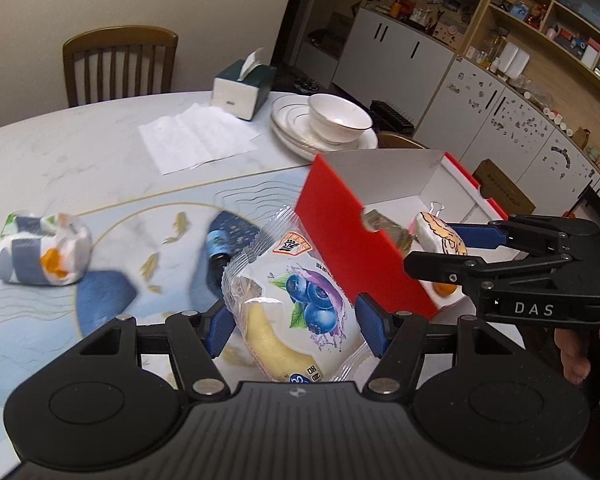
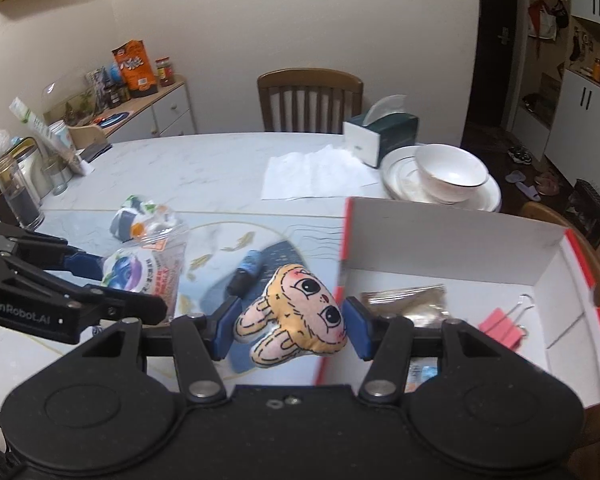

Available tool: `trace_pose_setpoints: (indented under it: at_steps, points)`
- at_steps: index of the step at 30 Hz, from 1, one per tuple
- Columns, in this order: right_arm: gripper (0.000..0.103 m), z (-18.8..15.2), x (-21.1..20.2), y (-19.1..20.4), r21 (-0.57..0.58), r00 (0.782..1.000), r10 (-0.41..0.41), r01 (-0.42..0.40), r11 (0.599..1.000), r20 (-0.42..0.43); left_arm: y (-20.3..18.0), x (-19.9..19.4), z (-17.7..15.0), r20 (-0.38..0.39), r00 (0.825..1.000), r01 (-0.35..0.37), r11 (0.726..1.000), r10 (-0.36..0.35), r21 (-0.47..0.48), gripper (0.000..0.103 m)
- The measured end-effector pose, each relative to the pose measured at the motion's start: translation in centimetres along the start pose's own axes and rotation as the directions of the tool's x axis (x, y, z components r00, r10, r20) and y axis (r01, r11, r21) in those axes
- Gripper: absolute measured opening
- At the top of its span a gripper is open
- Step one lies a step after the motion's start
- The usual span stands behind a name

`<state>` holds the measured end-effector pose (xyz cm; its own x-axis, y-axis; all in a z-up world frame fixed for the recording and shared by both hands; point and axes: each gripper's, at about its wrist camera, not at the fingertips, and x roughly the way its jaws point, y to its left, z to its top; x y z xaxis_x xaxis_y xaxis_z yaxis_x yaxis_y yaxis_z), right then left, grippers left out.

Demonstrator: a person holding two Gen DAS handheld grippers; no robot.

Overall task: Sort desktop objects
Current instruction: 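Carry the bread packet and plush bunny with both tools toward the red box, then lower the bread packet and bunny into the box and open both tools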

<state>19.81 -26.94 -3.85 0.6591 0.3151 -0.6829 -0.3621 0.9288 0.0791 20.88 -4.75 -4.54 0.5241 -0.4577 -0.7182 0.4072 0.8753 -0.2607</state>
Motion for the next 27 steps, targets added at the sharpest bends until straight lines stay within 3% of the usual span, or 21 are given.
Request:
trace_pose_setpoints:
  at_steps: [27]
  points:
    - [0.054, -1.7, -2.8, -10.7, 0.054, 0.995, -0.086, 0.084, 0.995, 0.047, -11.0, 4.4, 3.5, 0.005, 0.999, 0.037, 0.987, -0.039, 0.154, 0.064]
